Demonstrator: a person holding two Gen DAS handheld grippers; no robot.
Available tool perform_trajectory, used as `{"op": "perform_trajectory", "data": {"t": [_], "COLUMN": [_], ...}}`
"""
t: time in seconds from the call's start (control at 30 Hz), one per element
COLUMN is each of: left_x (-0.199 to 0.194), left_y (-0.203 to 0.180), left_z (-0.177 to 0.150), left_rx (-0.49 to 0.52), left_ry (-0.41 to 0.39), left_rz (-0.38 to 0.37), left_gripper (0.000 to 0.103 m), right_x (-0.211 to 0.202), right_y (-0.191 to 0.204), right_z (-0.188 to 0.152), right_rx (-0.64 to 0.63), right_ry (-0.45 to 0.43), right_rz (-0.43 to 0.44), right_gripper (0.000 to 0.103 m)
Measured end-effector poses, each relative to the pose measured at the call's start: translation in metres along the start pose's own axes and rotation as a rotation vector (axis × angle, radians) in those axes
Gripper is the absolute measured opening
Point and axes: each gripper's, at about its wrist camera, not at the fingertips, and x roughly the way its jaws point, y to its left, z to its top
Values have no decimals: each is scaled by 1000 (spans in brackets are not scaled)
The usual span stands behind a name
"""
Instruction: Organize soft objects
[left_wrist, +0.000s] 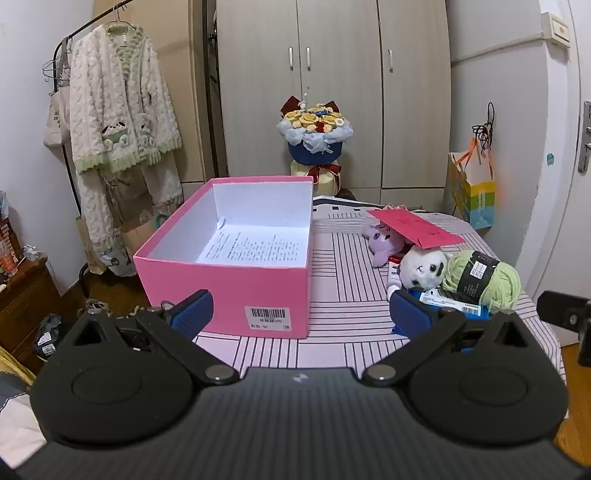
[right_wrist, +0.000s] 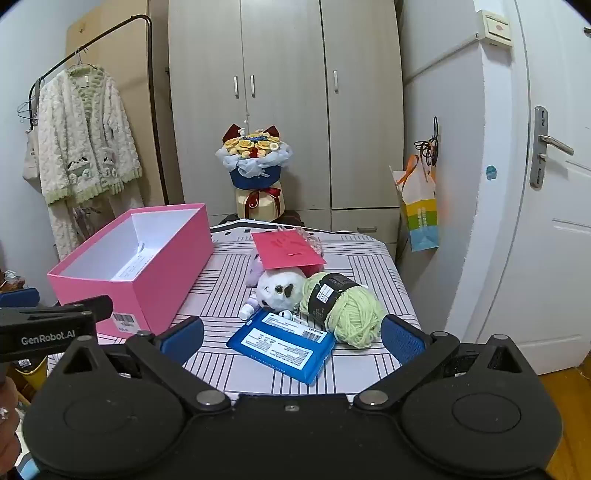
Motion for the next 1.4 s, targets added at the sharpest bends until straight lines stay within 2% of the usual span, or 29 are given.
{"op": "perform_trajectory", "data": {"t": [0.27,0.67,1.4], "left_x": [6,5,5], "left_y": [-1,4,3], "left_z": [-13,-8,-11], "left_rx": [18,35,50], "left_ry": [-4,-9,-12], "left_rz": [-7,8,-35], "left_gripper": [103,103,103], "right_x": [2,4,6], "right_y": [0,1,3], "right_z": [-1,-3,-8], "right_rx": [-10,-18,-38], "right_ry": [3,34,53], "right_rz": [0,-6,-8], "right_gripper": [103,103,103]}}
